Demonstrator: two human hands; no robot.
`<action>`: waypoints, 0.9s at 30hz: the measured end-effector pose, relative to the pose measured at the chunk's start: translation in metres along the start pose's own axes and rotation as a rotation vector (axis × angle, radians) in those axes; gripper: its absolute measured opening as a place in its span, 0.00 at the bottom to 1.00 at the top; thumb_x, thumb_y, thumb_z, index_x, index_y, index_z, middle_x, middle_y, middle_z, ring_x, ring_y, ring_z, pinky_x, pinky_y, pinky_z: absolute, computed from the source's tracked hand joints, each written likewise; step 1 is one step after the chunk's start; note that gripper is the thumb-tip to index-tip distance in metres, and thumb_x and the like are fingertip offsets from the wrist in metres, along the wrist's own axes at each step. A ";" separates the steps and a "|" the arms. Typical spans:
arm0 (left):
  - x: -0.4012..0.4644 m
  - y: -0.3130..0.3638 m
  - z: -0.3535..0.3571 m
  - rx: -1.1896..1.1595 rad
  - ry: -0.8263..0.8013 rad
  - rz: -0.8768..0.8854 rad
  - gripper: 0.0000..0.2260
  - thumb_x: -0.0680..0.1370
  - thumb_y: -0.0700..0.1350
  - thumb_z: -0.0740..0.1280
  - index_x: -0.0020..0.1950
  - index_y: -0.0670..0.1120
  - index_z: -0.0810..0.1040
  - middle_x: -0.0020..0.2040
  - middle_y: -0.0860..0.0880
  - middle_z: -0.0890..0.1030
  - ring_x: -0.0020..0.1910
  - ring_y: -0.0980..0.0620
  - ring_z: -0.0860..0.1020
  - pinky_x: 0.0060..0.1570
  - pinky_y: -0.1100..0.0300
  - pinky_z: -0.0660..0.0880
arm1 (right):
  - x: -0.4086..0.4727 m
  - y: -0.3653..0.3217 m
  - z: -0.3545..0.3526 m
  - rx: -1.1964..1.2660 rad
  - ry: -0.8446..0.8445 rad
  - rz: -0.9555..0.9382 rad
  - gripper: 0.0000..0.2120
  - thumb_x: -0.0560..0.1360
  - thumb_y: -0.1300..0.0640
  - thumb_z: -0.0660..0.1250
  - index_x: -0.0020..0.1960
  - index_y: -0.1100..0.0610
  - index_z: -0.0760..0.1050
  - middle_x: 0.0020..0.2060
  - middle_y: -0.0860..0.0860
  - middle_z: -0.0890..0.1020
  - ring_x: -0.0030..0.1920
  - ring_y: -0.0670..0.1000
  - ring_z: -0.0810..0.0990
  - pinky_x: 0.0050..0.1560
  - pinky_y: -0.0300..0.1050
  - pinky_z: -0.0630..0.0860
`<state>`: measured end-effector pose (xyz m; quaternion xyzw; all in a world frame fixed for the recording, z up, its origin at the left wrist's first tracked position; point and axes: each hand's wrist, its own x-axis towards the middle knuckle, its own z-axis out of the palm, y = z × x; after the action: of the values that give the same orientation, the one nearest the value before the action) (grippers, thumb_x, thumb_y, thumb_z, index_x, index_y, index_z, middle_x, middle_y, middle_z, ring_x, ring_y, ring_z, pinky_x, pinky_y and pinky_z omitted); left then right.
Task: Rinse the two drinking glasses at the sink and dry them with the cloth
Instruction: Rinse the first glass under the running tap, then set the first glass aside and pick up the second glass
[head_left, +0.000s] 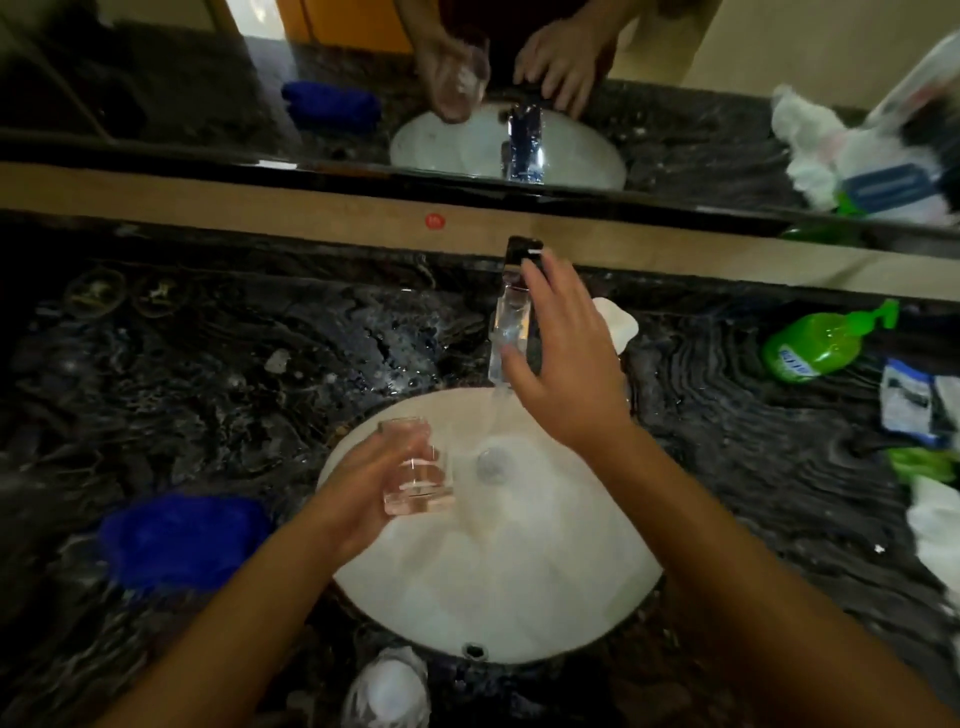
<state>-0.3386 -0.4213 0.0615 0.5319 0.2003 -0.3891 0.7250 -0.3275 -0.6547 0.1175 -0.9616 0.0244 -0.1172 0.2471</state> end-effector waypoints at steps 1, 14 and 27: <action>-0.010 0.001 -0.001 0.047 0.046 0.053 0.24 0.69 0.48 0.79 0.63 0.44 0.80 0.55 0.38 0.81 0.51 0.41 0.83 0.52 0.37 0.82 | 0.003 0.000 0.002 -0.034 -0.054 -0.021 0.35 0.79 0.49 0.65 0.82 0.57 0.56 0.82 0.54 0.56 0.82 0.57 0.53 0.80 0.55 0.55; -0.097 -0.020 -0.014 0.281 0.455 0.501 0.32 0.59 0.53 0.84 0.60 0.54 0.79 0.57 0.50 0.85 0.57 0.50 0.84 0.54 0.56 0.79 | 0.001 0.011 0.012 -0.167 -0.147 -0.094 0.36 0.78 0.48 0.64 0.82 0.58 0.56 0.82 0.55 0.58 0.82 0.57 0.53 0.80 0.58 0.57; -0.148 -0.038 -0.014 0.443 0.535 0.657 0.30 0.70 0.43 0.81 0.68 0.47 0.73 0.61 0.49 0.83 0.59 0.55 0.82 0.57 0.57 0.80 | -0.059 0.011 -0.002 0.059 -0.355 -0.056 0.30 0.81 0.47 0.65 0.80 0.52 0.62 0.79 0.53 0.65 0.77 0.57 0.65 0.74 0.54 0.65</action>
<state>-0.4578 -0.3612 0.1372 0.7902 0.1135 -0.0221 0.6019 -0.3857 -0.6595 0.1013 -0.9597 -0.0499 0.0470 0.2724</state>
